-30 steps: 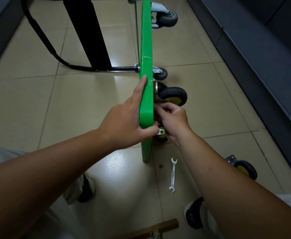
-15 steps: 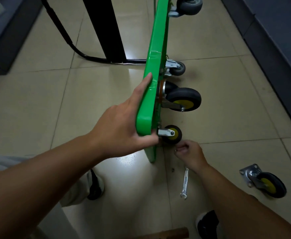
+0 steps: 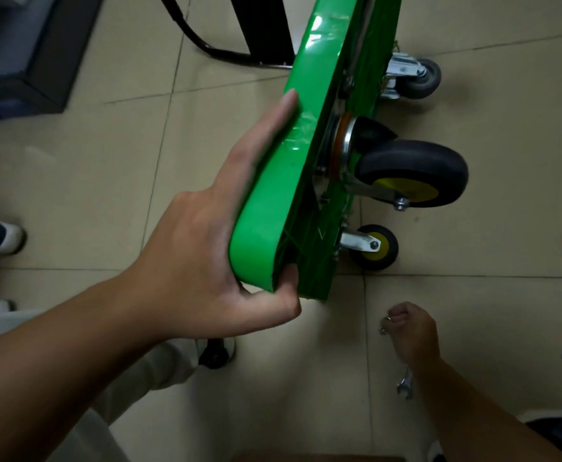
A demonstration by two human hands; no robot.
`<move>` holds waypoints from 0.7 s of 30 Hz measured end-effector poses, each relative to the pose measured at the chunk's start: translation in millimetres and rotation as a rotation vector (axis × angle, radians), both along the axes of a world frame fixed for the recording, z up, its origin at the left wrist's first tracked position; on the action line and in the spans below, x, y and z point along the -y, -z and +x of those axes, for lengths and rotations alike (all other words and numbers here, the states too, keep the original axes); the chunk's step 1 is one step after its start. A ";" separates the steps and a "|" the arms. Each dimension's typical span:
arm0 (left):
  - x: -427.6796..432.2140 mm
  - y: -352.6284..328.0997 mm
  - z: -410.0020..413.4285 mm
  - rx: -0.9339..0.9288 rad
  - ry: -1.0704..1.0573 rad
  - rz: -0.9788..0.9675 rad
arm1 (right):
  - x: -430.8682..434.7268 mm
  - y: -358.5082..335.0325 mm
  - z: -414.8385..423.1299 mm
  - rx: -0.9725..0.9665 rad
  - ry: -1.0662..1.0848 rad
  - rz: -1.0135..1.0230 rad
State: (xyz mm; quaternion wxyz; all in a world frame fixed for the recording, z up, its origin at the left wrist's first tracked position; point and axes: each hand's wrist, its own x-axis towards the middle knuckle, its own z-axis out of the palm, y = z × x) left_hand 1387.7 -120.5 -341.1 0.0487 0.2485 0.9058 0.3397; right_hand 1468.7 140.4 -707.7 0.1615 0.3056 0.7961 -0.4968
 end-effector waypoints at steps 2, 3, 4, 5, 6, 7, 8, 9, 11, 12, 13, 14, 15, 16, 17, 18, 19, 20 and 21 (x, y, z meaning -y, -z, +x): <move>-1.1 -0.1 0.1 -0.008 0.009 0.009 | -2.1 7.7 3.7 -0.017 -0.005 0.040; -1.6 -0.1 -0.1 -0.010 0.010 0.013 | -2.4 10.2 6.3 -0.018 -0.018 0.070; -2.1 0.1 -0.3 -0.011 0.011 0.018 | -2.4 13.6 8.6 -0.028 -0.036 0.113; -2.7 0.2 -0.5 -0.009 0.016 0.023 | -1.6 15.0 10.7 -0.044 -0.054 0.161; -3.1 0.4 -0.5 -0.008 0.021 0.029 | -0.9 15.9 12.7 -0.054 -0.073 0.206; -3.2 0.7 -0.4 -0.007 0.024 0.033 | 0.0 15.7 14.3 -0.052 -0.089 0.247; -3.2 0.8 -0.6 -0.007 0.024 0.036 | 1.2 15.3 14.8 -0.051 -0.098 0.273; -3.2 0.8 -0.7 -0.009 0.025 0.038 | 1.9 14.9 14.3 -0.058 -0.104 0.278; -3.3 1.0 -0.6 -0.015 0.030 0.042 | 0.7 9.8 14.0 -0.115 -0.110 0.294; -3.3 1.1 -0.5 -0.016 0.032 0.044 | -2.0 6.0 15.1 -0.151 -0.093 0.321; -3.5 0.8 -0.2 -0.016 0.031 0.042 | -6.3 2.9 17.8 -0.172 -0.047 0.353; -3.4 0.6 0.1 -0.016 0.027 0.038 | -12.7 3.3 23.0 -0.168 0.013 0.385; -3.1 0.3 0.5 -0.019 0.020 0.032 | -19.9 4.2 30.2 -0.119 0.067 0.408; -2.5 0.1 0.9 -0.024 0.013 0.024 | -26.2 5.6 37.9 -0.015 0.103 0.399; -2.0 -0.6 1.3 -0.026 0.010 0.017 | -29.7 5.4 44.7 0.105 0.125 0.361; -1.9 -1.2 1.9 -0.021 0.008 0.012 | -31.6 5.3 50.2 0.200 0.136 0.317; -1.9 -2.1 2.4 -0.009 0.007 0.010 | -31.8 4.3 53.4 0.251 0.134 0.286; -1.9 -3.0 2.6 0.011 0.002 0.011 | -30.4 2.9 54.1 0.261 0.130 0.276; -1.7 -4.0 2.6 0.035 -0.002 0.014 | -28.6 2.6 53.1 0.253 0.127 0.281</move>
